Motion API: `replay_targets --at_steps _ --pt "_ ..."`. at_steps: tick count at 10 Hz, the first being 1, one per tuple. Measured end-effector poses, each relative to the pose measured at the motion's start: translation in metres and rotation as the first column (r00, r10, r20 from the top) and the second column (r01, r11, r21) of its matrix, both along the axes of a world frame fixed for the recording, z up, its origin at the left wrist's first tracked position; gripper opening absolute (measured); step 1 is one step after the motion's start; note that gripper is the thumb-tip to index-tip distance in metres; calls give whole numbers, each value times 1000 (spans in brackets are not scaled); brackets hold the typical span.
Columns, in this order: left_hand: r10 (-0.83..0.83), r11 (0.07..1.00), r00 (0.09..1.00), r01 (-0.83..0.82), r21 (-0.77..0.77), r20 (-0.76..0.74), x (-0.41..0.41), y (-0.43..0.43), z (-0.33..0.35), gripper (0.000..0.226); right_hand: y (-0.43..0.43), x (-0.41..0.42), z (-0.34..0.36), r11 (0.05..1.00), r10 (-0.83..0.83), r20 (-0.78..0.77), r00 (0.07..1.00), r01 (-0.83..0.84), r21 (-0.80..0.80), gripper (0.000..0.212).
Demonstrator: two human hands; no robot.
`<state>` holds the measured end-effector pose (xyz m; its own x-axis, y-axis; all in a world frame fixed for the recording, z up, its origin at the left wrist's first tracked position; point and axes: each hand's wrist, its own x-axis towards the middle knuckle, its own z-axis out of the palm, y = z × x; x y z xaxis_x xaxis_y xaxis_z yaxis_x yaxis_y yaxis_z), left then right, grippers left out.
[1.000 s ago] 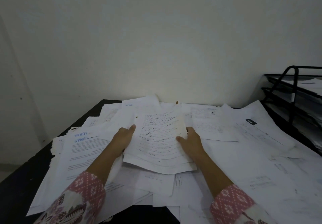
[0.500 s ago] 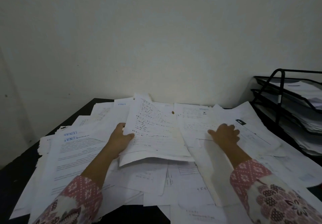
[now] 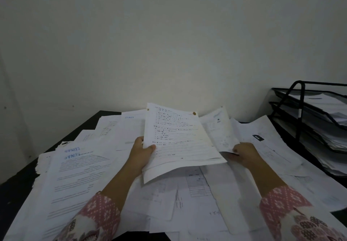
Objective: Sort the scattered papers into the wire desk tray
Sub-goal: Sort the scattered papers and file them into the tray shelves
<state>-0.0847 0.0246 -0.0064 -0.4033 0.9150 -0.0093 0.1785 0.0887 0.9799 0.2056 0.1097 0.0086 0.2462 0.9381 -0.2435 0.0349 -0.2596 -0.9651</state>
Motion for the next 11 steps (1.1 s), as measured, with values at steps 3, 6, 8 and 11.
replay_targets --at_steps 3,6,8,11 --pt "-6 999 997 9 -44 71 48 21 4 42 -41 27 -18 974 227 -170 959 -226 26 33" --pt "-104 971 994 109 -211 34 70 31 6 44 -51 40 -8 969 225 -131 965 -236 -78 14" --pt "-181 950 983 176 -259 4 85 32 9 52 -38 29 -8 953 291 106 951 -278 -123 47" --pt "-136 990 988 138 25 -73 89 29 13 40 -46 32 7 924 336 203 920 -364 119 42"
